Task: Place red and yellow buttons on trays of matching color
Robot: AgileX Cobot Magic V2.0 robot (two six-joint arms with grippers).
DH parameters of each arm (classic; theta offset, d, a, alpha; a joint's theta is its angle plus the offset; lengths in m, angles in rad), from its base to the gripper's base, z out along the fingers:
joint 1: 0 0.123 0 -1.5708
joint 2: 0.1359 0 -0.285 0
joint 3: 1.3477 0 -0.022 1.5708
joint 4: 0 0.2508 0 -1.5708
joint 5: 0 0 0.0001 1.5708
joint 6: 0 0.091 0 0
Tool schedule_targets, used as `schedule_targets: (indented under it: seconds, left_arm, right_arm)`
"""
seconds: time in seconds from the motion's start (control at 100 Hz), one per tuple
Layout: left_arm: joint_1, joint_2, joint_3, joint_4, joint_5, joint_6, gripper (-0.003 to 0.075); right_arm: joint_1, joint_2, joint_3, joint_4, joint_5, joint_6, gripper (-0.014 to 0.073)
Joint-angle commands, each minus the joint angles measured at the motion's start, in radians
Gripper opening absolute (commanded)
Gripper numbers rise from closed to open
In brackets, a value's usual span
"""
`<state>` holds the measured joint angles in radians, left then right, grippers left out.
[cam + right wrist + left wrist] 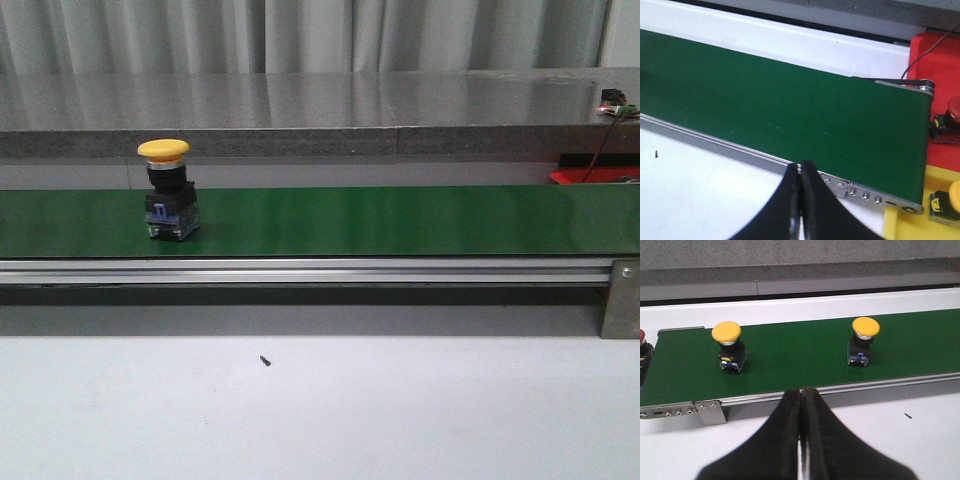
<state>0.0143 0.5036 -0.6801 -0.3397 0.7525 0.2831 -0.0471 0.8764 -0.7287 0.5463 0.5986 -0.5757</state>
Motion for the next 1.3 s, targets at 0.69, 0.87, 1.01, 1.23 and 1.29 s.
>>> schedule_targets:
  seconds: [0.69,0.87,1.01,1.23,1.29]
  left_arm:
    - [-0.007,0.004,-0.025,-0.026,-0.071,-0.003,-0.0020]
    - [-0.007,0.004,-0.025,-0.026,-0.071,-0.003,-0.0020]
    - [-0.007,0.004,-0.025,-0.026,-0.071,-0.003,-0.0020]
    - [-0.007,0.004,-0.025,-0.026,-0.071,-0.003,-0.0020]
    - [-0.007,0.004,-0.025,-0.026,-0.071,-0.003,-0.0020]
  right_arm:
    - [0.055,0.216,-0.202,0.004,0.011,-0.006,-0.0067]
    - [0.120,0.294,-0.262,-0.020,0.039,-0.006,-0.0067]
    - [0.160,0.364,-0.325,-0.020,0.063,-0.006,-0.0067]
    - [0.215,0.504,-0.470,-0.029,0.173,-0.006,-0.0055]
    - [0.234,0.538,-0.511,-0.029,0.203,-0.006,-0.0004]
